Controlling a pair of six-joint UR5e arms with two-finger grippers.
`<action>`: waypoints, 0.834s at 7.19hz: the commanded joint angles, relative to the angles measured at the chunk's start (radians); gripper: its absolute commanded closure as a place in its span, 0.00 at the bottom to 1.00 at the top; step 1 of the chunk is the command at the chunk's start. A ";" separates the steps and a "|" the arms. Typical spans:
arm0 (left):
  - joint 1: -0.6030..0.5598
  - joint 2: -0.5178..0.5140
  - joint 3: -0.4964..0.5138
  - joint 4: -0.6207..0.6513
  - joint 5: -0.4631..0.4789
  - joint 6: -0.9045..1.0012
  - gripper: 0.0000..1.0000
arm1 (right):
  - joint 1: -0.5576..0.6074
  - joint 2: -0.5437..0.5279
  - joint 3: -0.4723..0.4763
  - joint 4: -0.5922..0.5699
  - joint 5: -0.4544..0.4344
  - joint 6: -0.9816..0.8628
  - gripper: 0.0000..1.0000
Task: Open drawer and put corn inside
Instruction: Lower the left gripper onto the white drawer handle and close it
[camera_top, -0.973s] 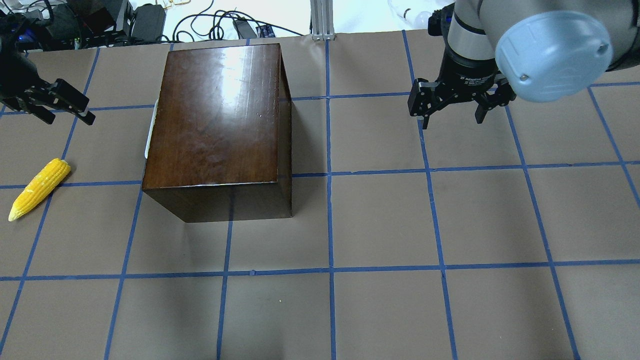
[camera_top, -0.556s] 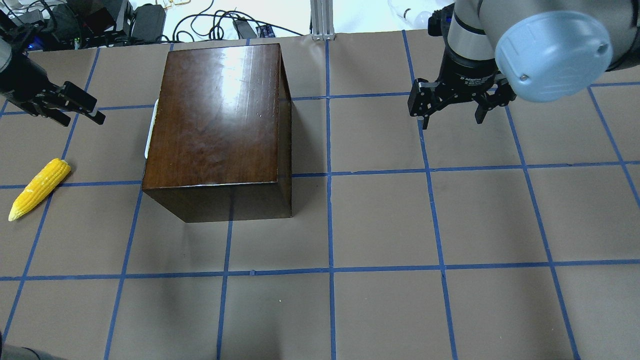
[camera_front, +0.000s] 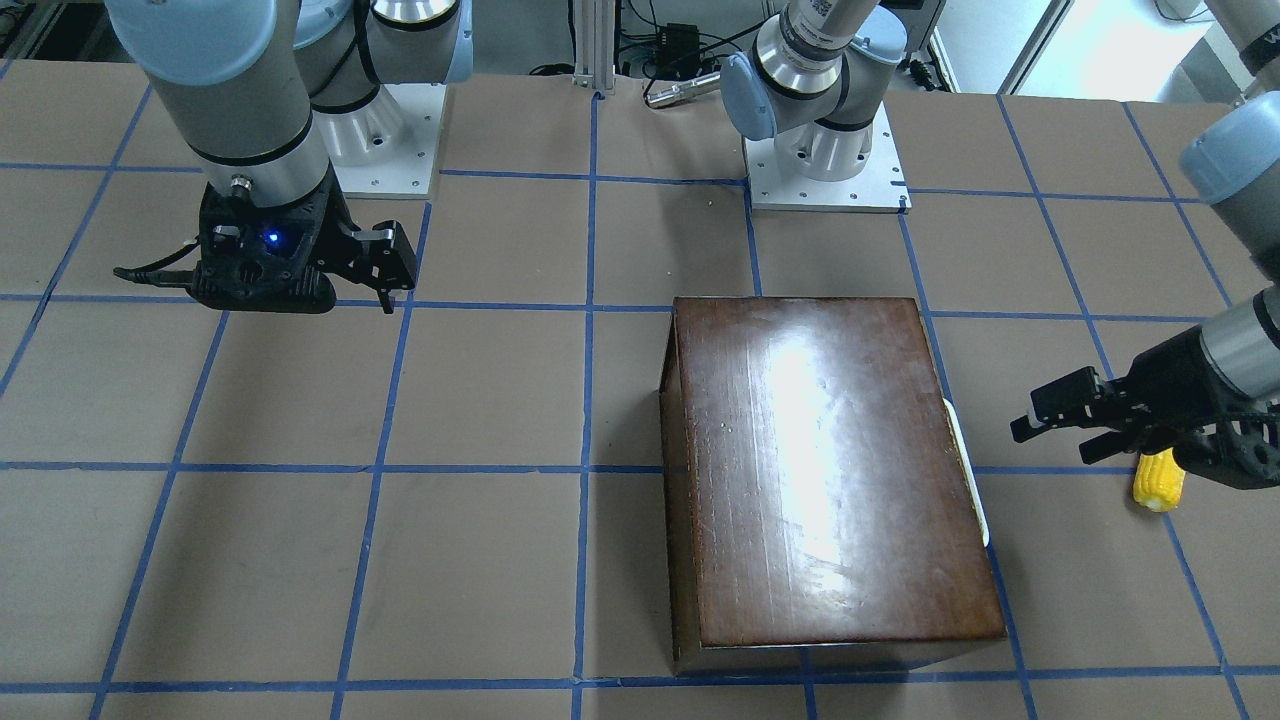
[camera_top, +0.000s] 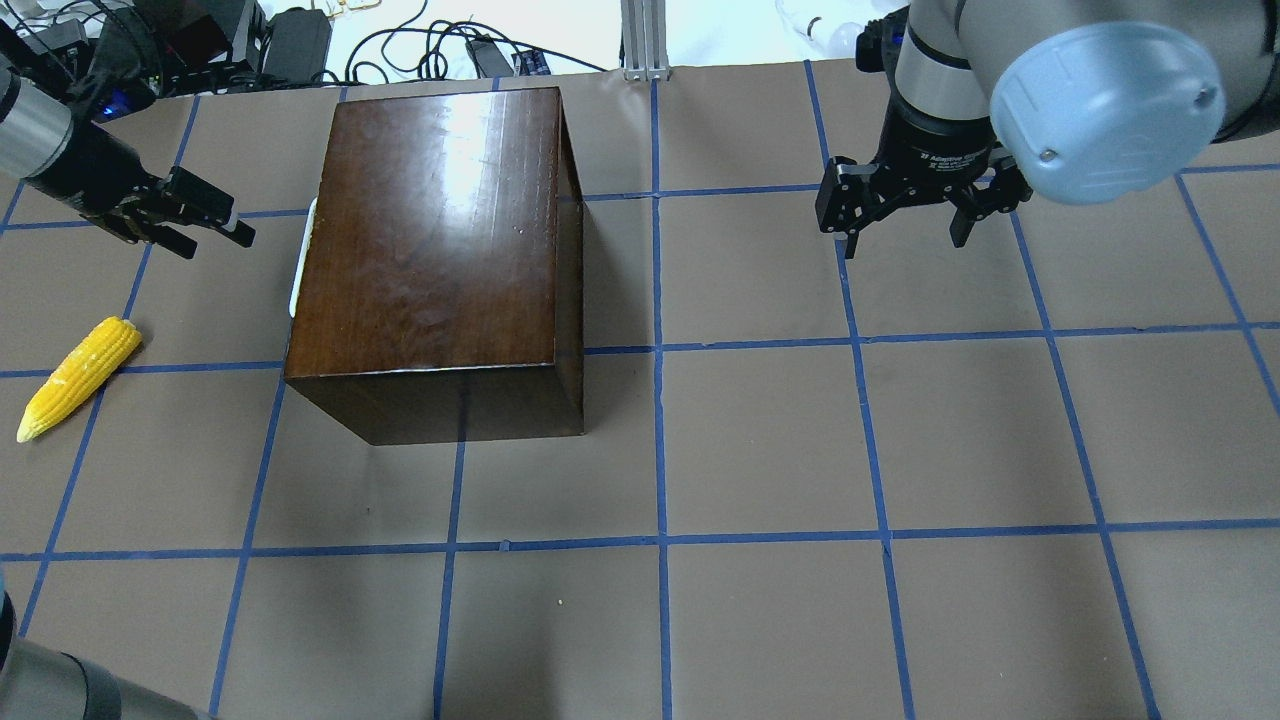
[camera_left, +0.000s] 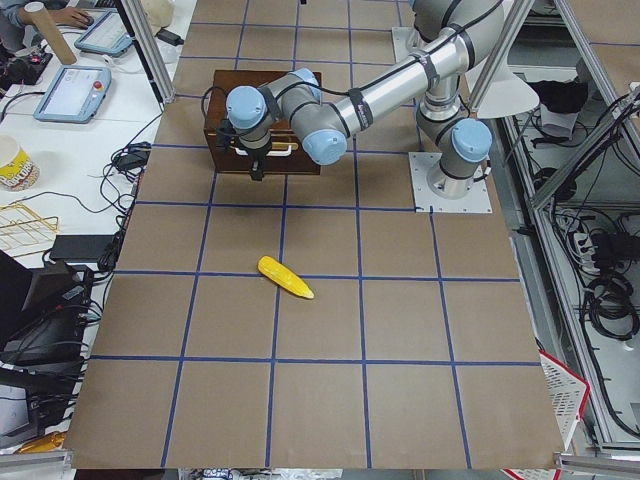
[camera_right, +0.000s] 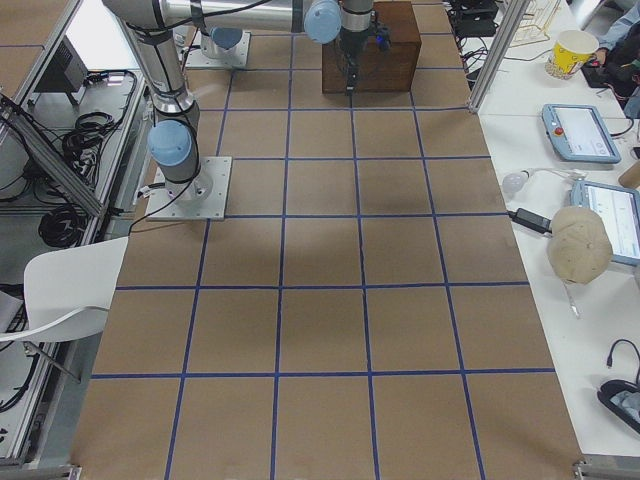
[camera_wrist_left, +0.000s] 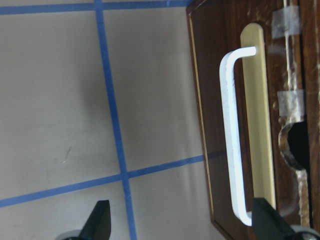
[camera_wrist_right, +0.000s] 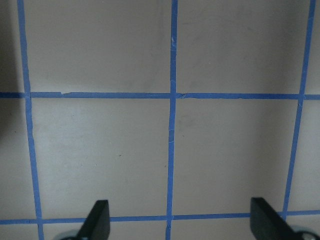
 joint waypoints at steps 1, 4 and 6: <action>0.000 -0.037 -0.006 0.001 -0.079 -0.014 0.00 | 0.000 0.000 0.000 0.000 0.000 0.000 0.00; -0.001 -0.057 -0.016 0.003 -0.098 -0.028 0.00 | 0.000 0.000 0.000 0.000 0.000 0.000 0.00; -0.007 -0.072 -0.025 0.003 -0.101 -0.028 0.00 | 0.000 0.000 0.000 0.001 0.000 0.000 0.00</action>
